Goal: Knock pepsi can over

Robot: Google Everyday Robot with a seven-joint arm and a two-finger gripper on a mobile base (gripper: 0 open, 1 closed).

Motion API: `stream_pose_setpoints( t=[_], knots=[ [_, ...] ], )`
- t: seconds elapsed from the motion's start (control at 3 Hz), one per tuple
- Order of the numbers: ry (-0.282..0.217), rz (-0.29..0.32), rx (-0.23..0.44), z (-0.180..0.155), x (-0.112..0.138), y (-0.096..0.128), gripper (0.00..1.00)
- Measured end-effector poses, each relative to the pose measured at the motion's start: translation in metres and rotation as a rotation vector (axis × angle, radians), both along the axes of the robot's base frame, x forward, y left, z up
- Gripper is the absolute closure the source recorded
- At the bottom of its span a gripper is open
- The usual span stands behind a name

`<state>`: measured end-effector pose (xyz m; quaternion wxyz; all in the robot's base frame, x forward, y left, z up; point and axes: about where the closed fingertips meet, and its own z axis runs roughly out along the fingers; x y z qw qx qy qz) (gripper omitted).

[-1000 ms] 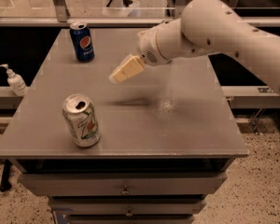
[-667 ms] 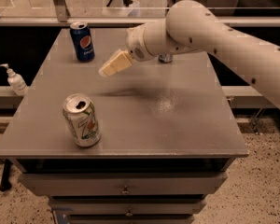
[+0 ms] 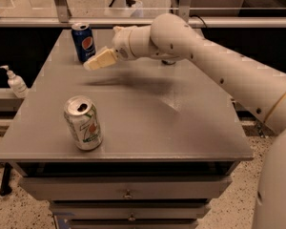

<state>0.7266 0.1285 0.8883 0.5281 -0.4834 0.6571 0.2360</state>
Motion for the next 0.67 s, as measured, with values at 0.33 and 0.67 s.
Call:
stream_pose_setpoints(
  t=[0.33, 0.67],
  knots=[
    [-0.028, -0.005, 0.092, 0.000, 0.027, 0.021, 0.00],
    [-0.040, -0.007, 0.174, -0.004, 0.048, 0.041, 0.00]
  ],
)
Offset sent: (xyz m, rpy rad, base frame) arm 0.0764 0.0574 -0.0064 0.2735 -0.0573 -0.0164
